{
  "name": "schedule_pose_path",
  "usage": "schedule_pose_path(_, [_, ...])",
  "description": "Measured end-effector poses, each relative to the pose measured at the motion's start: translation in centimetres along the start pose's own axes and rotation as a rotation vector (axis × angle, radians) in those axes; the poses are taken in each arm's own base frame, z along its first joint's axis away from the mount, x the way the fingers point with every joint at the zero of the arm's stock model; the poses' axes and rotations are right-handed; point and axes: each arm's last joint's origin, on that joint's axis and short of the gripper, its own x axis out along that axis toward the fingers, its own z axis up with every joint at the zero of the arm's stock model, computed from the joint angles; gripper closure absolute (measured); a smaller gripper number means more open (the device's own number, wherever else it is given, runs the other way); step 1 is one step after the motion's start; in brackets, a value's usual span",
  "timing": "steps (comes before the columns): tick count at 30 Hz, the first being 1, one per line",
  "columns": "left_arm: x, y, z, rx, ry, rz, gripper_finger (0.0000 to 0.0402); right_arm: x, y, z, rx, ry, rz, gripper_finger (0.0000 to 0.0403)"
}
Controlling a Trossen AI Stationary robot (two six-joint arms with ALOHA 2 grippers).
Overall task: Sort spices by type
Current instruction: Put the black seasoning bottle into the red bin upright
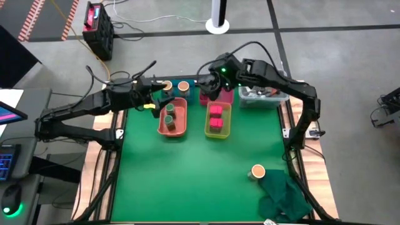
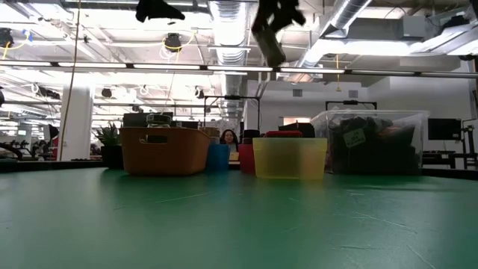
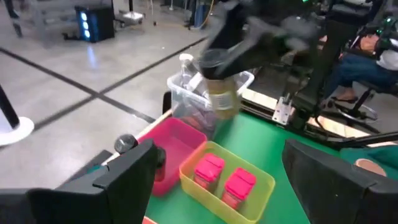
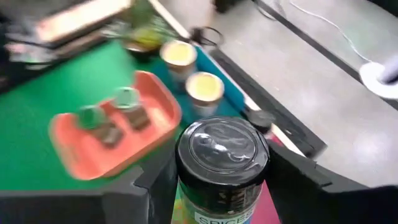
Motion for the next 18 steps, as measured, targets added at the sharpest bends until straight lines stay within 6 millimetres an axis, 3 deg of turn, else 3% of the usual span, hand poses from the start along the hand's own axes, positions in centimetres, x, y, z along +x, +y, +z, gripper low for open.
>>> schedule_pose_path(5, [-0.1, -0.7, -0.4, -0.035, 0.021, -0.014, 0.0075, 4.1, -2.0, -1.8, 0.073, 0.028, -0.082, 0.0174])
schedule_pose_path(9, [-0.3, -1.6, -1.8, -0.047, 0.018, -0.002, 0.0075, 7.2, -2.1, -3.9, 0.111, 0.02, -0.163, 0.0174])
schedule_pose_path(18, [-0.3, -2.8, -5.6, -0.143, 0.074, -0.004, 0.0075, 11.3, -2.8, -6.9, 0.183, -0.12, -0.35, 0.0173])
